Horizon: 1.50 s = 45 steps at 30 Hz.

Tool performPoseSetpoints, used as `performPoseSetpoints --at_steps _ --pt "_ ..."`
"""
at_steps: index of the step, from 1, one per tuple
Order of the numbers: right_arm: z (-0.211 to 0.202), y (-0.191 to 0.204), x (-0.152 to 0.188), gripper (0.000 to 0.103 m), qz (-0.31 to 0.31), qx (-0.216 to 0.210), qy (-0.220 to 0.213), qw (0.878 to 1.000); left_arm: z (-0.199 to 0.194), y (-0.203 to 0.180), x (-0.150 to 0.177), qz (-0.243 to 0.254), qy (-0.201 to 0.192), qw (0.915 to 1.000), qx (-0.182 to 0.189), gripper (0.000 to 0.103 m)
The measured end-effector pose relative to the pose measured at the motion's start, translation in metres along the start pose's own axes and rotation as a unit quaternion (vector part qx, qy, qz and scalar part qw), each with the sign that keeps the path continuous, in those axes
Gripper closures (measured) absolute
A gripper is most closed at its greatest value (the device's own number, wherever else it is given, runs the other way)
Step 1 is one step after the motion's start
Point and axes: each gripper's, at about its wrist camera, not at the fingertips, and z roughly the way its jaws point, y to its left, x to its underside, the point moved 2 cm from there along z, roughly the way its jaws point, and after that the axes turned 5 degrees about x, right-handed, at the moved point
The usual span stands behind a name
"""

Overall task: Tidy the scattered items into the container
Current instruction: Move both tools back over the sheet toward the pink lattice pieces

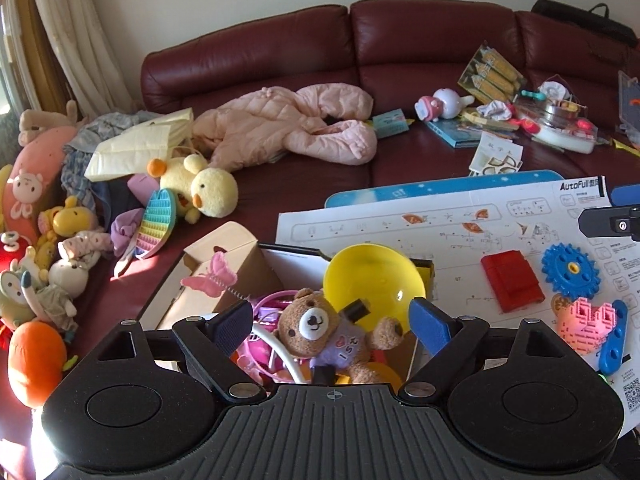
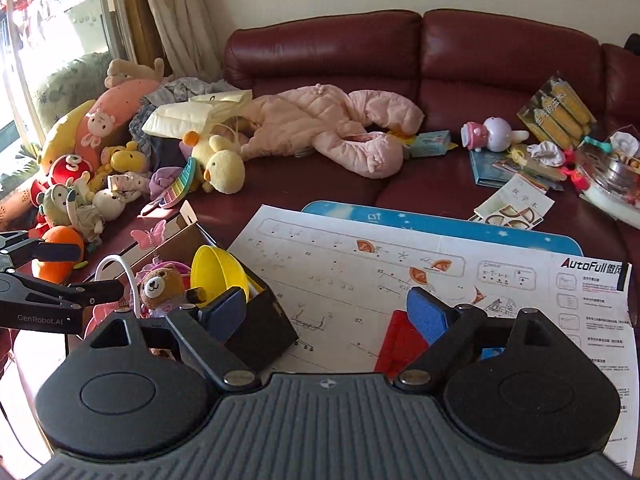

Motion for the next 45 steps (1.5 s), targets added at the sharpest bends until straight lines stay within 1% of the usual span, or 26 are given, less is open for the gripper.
performPoseSetpoints --at_steps 3,5,9,14,20,24,28,30,35,39,41,45 --pt "-0.003 -0.02 0.007 0.013 0.008 0.03 -0.003 1.0 0.005 -0.025 -0.003 0.022 -0.003 0.9996 0.016 0.01" --pt "-0.005 -0.037 0.016 0.013 0.017 0.054 0.001 0.998 0.012 -0.046 -0.002 0.044 0.002 0.9987 0.027 0.009" --pt "-0.004 -0.069 0.038 0.013 0.052 0.083 0.019 0.995 0.029 -0.083 0.006 0.079 0.023 0.9949 0.057 0.009" --pt "0.002 -0.101 0.072 0.013 0.079 0.122 0.047 0.988 0.06 -0.124 0.016 0.101 0.056 0.9885 0.098 0.01" --pt "0.014 -0.125 0.113 0.013 0.102 0.148 0.09 0.98 0.096 -0.168 0.018 0.125 0.081 0.9813 0.121 0.01" --pt "0.018 -0.14 0.13 0.013 0.115 0.163 0.105 0.974 0.113 -0.189 0.015 0.146 0.092 0.9773 0.124 0.01" --pt "0.021 -0.159 0.143 0.013 0.141 0.174 0.122 0.967 0.129 -0.2 0.017 0.158 0.105 0.9737 0.126 0.011" --pt "0.024 -0.162 0.146 0.013 0.146 0.173 0.127 0.966 0.14 -0.199 0.019 0.154 0.113 0.9739 0.122 0.013" --pt "0.037 -0.161 0.149 0.013 0.142 0.16 0.135 0.968 0.168 -0.182 0.017 0.113 0.142 0.9763 0.118 0.016" --pt "0.05 -0.16 0.146 0.013 0.147 0.149 0.14 0.968 0.186 -0.179 0.011 0.111 0.138 0.9785 0.106 0.016" --pt "0.056 -0.158 0.14 0.013 0.146 0.144 0.136 0.969 0.2 -0.178 0.007 0.104 0.141 0.9793 0.101 0.017" --pt "0.065 -0.155 0.129 0.013 0.145 0.136 0.129 0.972 0.224 -0.178 -0.001 0.089 0.146 0.9794 0.107 0.018"
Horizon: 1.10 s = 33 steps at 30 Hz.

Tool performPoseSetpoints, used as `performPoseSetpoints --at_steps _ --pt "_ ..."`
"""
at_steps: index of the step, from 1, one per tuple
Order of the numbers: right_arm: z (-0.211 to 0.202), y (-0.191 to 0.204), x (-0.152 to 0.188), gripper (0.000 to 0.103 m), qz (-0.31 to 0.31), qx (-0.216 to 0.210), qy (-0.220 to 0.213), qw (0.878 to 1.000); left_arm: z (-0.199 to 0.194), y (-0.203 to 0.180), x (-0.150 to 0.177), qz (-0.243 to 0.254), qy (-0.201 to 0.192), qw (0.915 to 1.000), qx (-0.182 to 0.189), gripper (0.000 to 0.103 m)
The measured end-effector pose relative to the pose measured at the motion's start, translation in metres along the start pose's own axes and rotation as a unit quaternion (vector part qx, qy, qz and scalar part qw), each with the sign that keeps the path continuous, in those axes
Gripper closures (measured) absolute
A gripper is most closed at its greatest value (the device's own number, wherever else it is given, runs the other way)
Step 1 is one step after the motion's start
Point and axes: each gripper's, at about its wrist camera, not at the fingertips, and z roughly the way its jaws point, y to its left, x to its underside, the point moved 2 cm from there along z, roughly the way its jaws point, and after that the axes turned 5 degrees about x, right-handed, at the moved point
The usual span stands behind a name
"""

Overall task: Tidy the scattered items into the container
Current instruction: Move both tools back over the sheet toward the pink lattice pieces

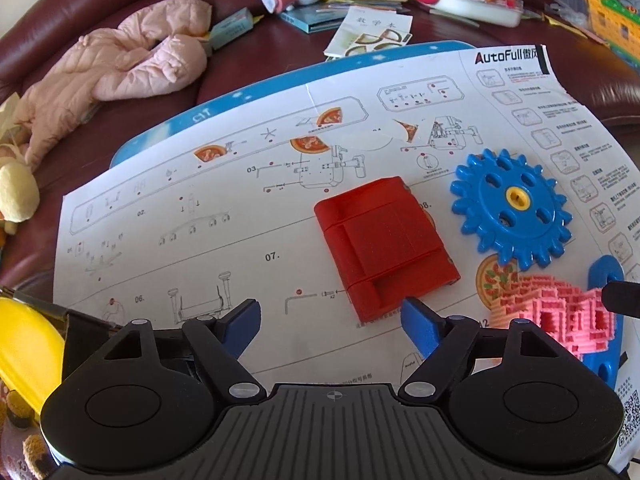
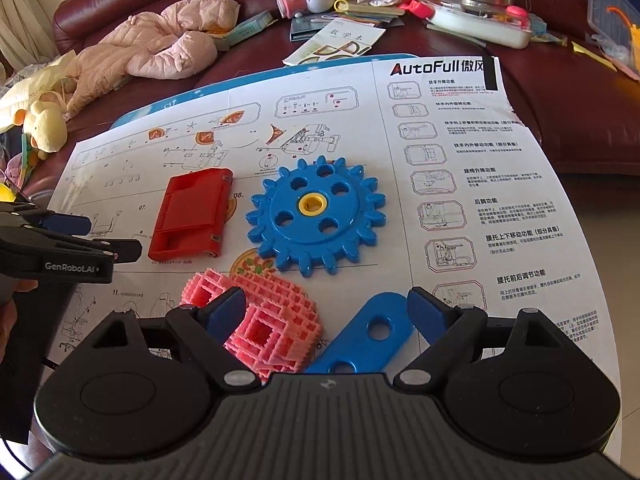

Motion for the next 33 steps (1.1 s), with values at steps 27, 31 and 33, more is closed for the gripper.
performPoseSetpoints --at_steps 27,31,33 --pt "0.014 -0.029 0.006 0.013 0.026 0.038 0.021 0.999 -0.013 -0.055 -0.001 0.079 -0.007 0.9947 0.065 0.018" --pt "0.015 -0.029 0.011 0.013 0.022 0.04 0.025 0.999 -0.009 -0.059 0.006 0.087 -0.002 0.9937 0.071 0.02" --pt "0.014 -0.031 0.012 0.013 0.024 0.04 0.025 0.999 -0.01 -0.058 0.007 0.087 0.002 0.9935 0.073 0.019"
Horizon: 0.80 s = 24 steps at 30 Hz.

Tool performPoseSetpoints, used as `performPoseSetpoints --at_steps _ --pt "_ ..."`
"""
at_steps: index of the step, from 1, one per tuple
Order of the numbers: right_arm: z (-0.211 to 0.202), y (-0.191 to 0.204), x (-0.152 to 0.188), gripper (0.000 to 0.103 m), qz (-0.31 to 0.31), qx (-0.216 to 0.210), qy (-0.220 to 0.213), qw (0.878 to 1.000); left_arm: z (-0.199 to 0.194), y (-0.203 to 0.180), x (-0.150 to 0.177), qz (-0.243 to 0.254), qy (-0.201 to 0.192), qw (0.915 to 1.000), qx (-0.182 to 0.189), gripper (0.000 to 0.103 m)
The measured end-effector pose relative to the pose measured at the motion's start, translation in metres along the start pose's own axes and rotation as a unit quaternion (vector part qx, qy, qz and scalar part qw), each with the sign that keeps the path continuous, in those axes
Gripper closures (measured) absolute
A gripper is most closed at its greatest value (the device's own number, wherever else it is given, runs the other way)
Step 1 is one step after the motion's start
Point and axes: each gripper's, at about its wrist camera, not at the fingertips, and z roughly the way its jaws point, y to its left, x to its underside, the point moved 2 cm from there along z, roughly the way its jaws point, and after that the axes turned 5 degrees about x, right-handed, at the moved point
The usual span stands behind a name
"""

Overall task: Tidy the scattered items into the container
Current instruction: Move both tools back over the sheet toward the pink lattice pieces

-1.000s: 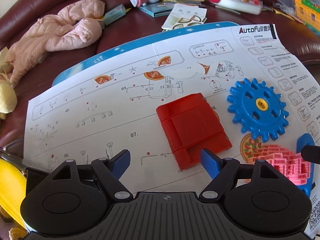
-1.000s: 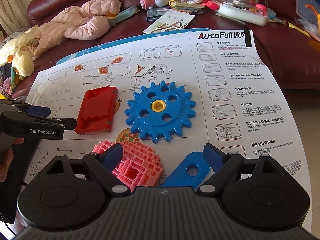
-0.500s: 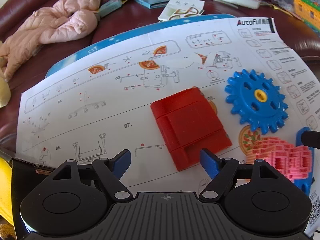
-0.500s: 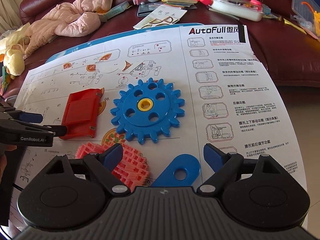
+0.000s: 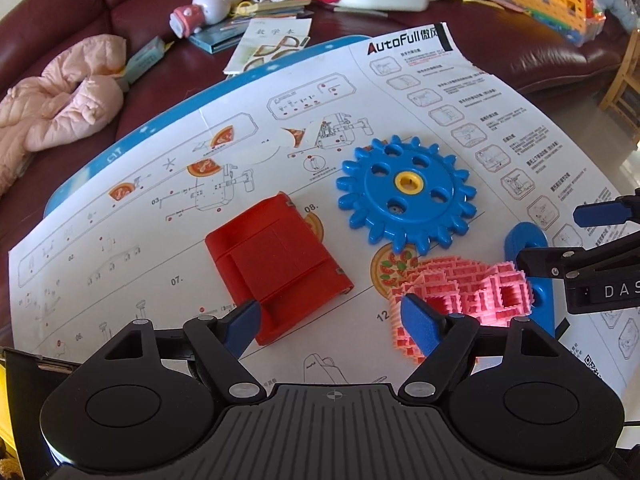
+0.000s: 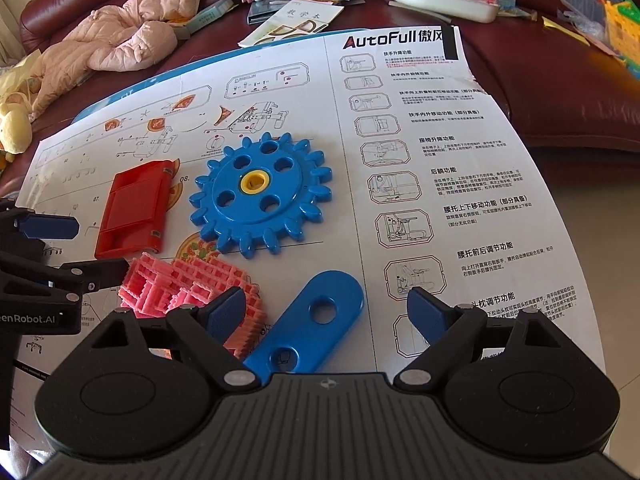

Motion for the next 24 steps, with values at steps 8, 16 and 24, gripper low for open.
performPoseSetpoints --at_steps 8,16,24 --pt "0.006 -0.005 0.004 0.013 0.0 0.009 0.007 1.0 -0.005 -0.012 -0.004 0.019 0.007 0.9996 0.018 0.022" --pt "0.007 0.001 0.006 0.013 -0.019 0.008 0.009 1.0 -0.002 -0.007 0.0 0.012 0.004 0.9996 0.024 0.025" --pt "-0.001 0.014 0.005 0.013 -0.029 -0.021 0.008 0.999 -0.012 0.012 0.021 -0.009 -0.004 0.9993 0.035 0.025"
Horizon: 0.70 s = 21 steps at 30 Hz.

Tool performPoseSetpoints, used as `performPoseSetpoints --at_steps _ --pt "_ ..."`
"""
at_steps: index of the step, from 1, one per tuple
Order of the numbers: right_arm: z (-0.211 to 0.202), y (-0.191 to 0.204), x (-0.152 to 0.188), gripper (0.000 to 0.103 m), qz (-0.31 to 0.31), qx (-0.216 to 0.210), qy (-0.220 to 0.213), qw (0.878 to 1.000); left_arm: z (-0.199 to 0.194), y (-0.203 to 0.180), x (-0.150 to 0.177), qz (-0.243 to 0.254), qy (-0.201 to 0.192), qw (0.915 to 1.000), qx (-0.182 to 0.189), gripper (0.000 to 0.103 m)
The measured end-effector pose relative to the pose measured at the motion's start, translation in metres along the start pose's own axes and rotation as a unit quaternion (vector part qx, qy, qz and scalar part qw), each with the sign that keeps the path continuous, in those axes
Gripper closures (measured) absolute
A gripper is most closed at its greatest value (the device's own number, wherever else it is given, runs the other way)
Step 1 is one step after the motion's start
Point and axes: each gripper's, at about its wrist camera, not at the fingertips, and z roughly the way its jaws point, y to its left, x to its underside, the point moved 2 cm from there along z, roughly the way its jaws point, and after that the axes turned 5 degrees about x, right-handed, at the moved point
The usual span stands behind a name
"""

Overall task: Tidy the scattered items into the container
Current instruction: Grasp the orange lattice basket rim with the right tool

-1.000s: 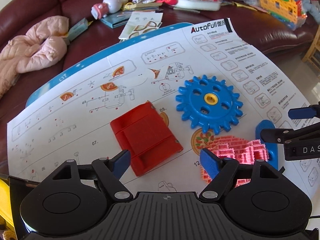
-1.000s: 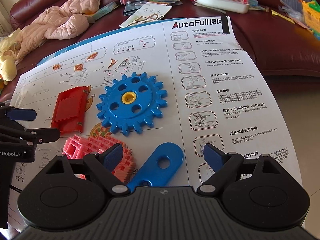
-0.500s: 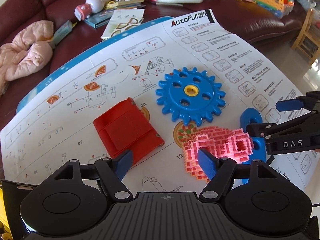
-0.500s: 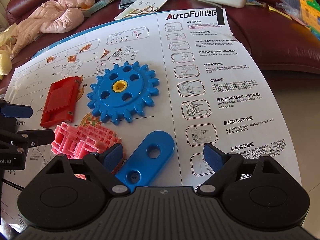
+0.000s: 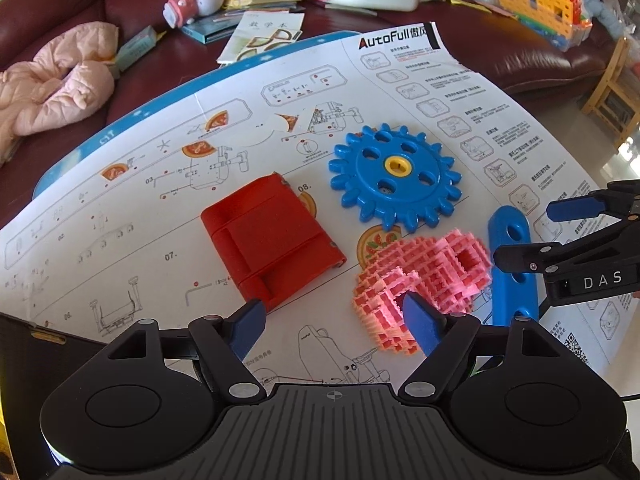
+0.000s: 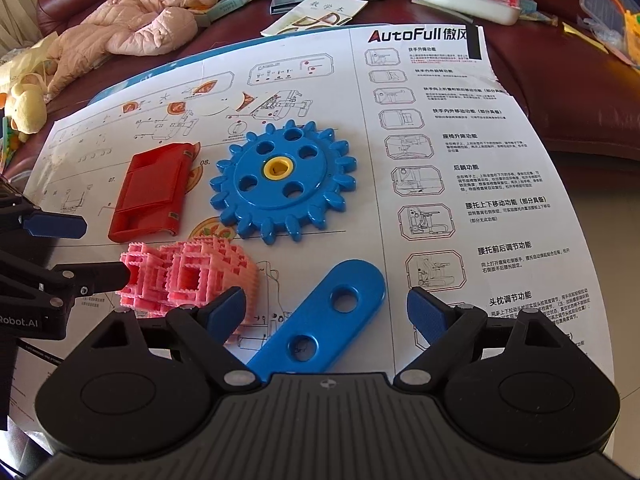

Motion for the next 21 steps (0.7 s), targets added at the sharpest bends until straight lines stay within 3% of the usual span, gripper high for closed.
performPoseSetpoints --at_steps 13,16,21 --pt "-0.005 0.041 -0.003 0.013 -0.044 -0.057 0.004 0.997 -0.018 0.034 0.033 -0.034 -0.006 0.9994 -0.008 0.023" --pt "-0.006 0.044 -0.008 0.013 -0.046 -0.06 -0.001 0.997 -0.018 0.044 0.046 -0.043 0.012 0.9988 -0.021 0.022" --pt "0.0 0.054 -0.012 0.013 -0.055 -0.061 0.004 0.997 0.004 0.047 0.069 -0.042 0.073 0.9956 -0.04 0.036"
